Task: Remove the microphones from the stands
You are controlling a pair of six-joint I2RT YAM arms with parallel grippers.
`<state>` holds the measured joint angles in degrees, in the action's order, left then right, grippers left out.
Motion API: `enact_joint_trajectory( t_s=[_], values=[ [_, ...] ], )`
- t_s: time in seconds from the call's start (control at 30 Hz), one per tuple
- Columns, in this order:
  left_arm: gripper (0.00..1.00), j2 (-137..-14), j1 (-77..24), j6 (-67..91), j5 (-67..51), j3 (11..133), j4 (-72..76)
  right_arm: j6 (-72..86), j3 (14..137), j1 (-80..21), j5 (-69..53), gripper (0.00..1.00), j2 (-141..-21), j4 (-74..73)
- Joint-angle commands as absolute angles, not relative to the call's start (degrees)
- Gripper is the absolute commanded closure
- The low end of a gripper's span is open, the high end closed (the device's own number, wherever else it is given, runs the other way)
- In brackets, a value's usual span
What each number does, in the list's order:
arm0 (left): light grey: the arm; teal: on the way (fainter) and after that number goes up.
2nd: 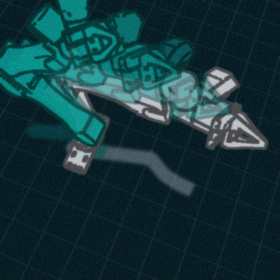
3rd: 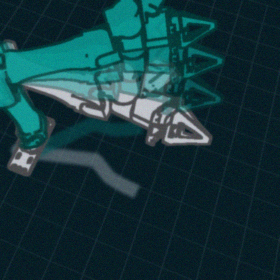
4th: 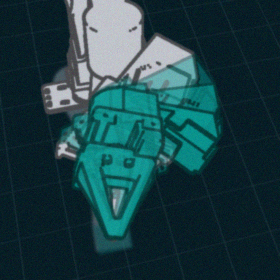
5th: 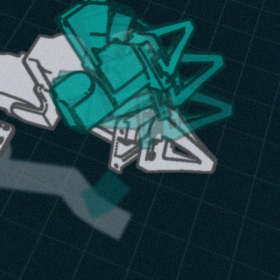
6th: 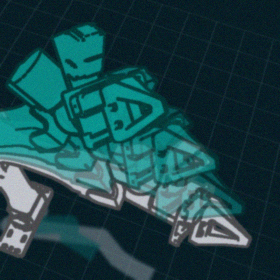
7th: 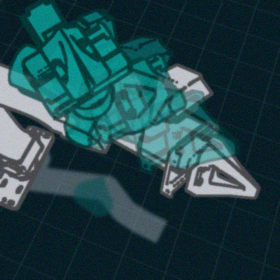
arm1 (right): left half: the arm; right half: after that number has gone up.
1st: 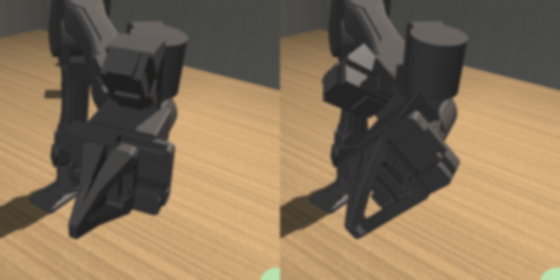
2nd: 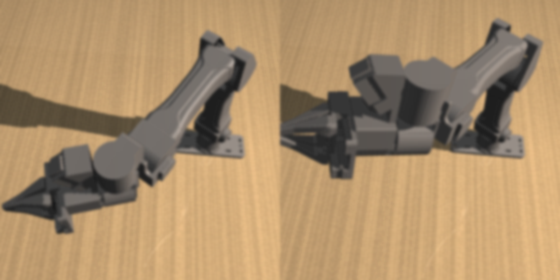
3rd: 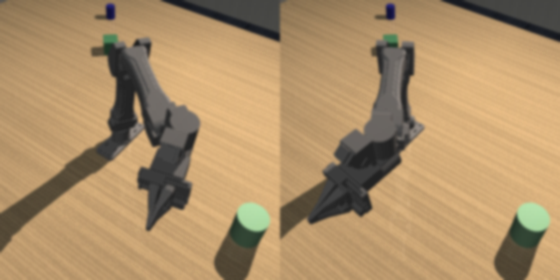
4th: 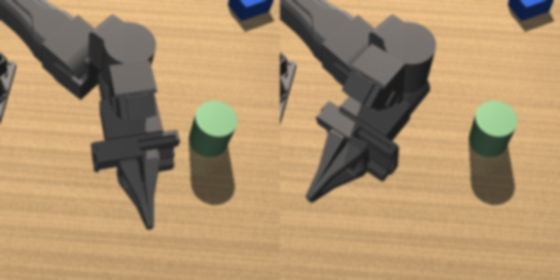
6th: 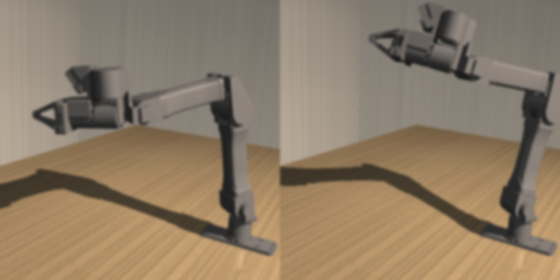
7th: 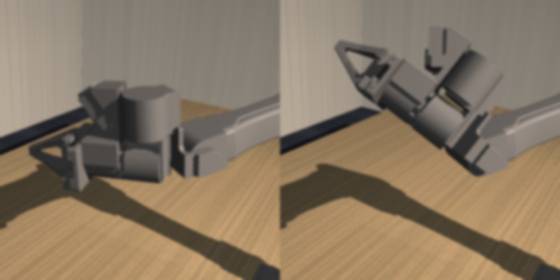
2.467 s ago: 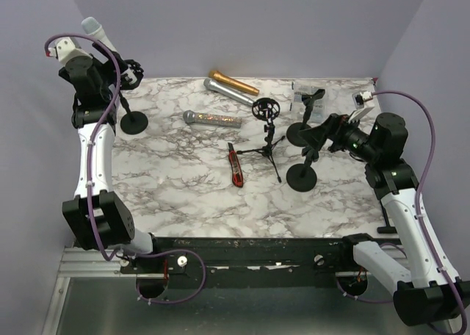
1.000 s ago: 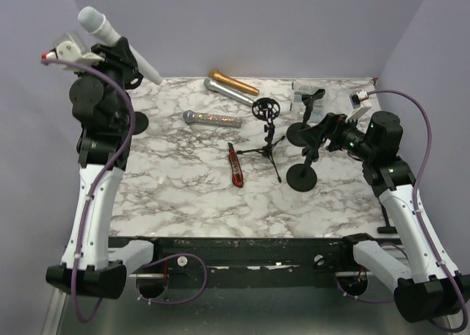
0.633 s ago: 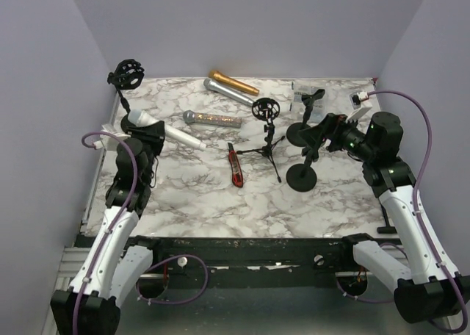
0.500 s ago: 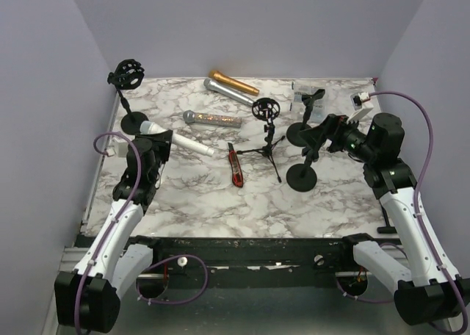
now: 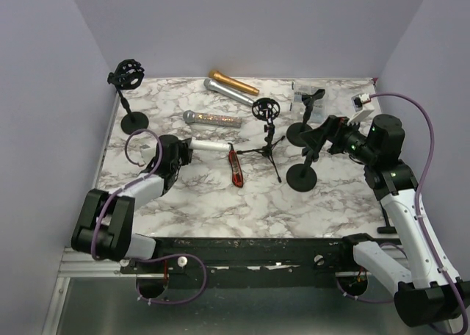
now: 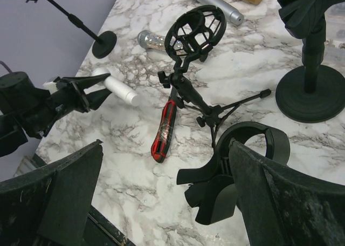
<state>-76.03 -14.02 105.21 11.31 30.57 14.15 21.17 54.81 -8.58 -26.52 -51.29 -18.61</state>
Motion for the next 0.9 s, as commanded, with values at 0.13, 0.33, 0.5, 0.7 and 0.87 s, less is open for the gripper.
enact_joint_trajectory(
  t_s=[0.13,0.33,0.5,0.7,0.87],
  values=[
    [1.00,-89.3,-15.4,105.2,13.4,41.6,19.8,20.7,55.8,-8.9,-23.9,0.00,-49.9,-21.2],
    [0.91,-97.7,-16.2,108.3,13.2,47.5,17.9,20.6,56.2,-8.9,-23.9,0.00,-50.4,-21.4],
    [0.80,-101.2,-16.0,108.0,15.1,51.0,16.0,20.4,56.1,-8.9,-23.8,0.00,-50.0,-21.9],
    [0.74,-105.8,-16.1,110.6,12.5,54.1,16.1,20.5,55.4,-8.8,-23.7,0.00,-50.3,-21.3],
    [0.69,-107.2,-16.1,111.4,12.5,54.5,15.7,20.5,55.0,-8.9,-23.5,0.00,-50.6,-20.9]
  ],
)
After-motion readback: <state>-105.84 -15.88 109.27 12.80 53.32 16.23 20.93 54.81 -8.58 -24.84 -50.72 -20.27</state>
